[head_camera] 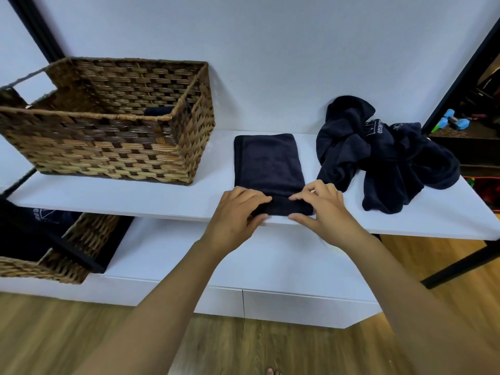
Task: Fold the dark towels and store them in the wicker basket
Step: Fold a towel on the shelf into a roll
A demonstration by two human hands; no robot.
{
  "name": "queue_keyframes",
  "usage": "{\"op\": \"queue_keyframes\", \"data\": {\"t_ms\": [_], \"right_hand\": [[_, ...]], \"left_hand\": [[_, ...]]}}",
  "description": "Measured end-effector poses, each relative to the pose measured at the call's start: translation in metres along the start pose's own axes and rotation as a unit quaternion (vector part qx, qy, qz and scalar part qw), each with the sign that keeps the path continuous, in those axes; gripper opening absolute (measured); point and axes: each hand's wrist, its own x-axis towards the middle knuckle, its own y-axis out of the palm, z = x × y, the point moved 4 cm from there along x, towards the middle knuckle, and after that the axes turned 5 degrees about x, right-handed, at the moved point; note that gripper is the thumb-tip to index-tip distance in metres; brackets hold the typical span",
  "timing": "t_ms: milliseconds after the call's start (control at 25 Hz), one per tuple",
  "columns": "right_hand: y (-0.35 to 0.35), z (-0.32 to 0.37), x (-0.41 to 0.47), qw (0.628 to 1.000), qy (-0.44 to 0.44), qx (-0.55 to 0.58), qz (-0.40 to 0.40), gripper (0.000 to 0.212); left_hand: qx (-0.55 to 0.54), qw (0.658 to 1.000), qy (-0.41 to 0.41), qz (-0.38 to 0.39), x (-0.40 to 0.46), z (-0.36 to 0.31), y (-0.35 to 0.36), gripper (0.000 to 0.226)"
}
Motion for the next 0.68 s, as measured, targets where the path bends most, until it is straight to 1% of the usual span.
{"op": "queue_keyframes", "data": {"t_ms": [80, 160, 280, 320, 360, 440, 480, 520, 560, 600, 640, 680], "right_hand": [[0.001, 0.001, 0.009, 1.000, 0.010, -0.008, -0.019, 0.034], [0.005, 0.004, 0.016, 1.000, 0.017, 0.001, -0.024, 0.030], [0.008, 0.007, 0.020, 0.997, 0.075, 0.025, 0.002, 0.038], [0.007, 0.009, 0.022, 0.996, 0.085, 0.020, 0.000, 0.038], [0.006, 0.013, 0.024, 0.996, 0.084, 0.008, -0.013, 0.032], [0.005, 0.026, 0.025, 0.993, 0.027, -0.079, -0.088, 0.014], [0.006, 0.031, 0.023, 0.984, -0.012, -0.130, -0.122, 0.010], [0.010, 0.034, 0.020, 0.975, -0.047, -0.159, -0.150, 0.009], [0.014, 0.033, 0.016, 0.970, -0.066, -0.166, -0.166, 0.013], [0.017, 0.030, 0.012, 0.970, -0.073, -0.161, -0.167, 0.022], [0.019, 0.026, 0.010, 0.972, -0.076, -0.156, -0.161, 0.030], [0.018, 0.024, 0.012, 0.973, -0.075, -0.152, -0.156, 0.035]], "left_hand": [[0.012, 1.000, -0.001, -0.002, 0.003, -0.001, 0.001, 0.033], [0.038, 0.999, -0.026, -0.017, 0.007, -0.005, 0.001, 0.029], [0.092, 0.994, -0.057, -0.024, 0.013, -0.013, -0.002, 0.033], [0.113, 0.991, -0.070, -0.004, 0.017, -0.015, -0.005, 0.035], [0.134, 0.987, -0.088, 0.031, 0.022, -0.015, -0.008, 0.037], [0.172, 0.971, -0.127, 0.108, 0.036, -0.014, -0.011, 0.039], [0.183, 0.962, -0.144, 0.143, 0.043, -0.013, -0.012, 0.039], [0.181, 0.955, -0.159, 0.175, 0.048, -0.011, -0.011, 0.038], [0.163, 0.951, -0.173, 0.199, 0.051, -0.008, -0.009, 0.037], [0.131, 0.951, -0.187, 0.209, 0.053, -0.004, -0.007, 0.035], [0.096, 0.955, -0.199, 0.198, 0.054, 0.000, -0.006, 0.030], [0.067, 0.963, -0.201, 0.165, 0.053, 0.002, -0.006, 0.023]]}}
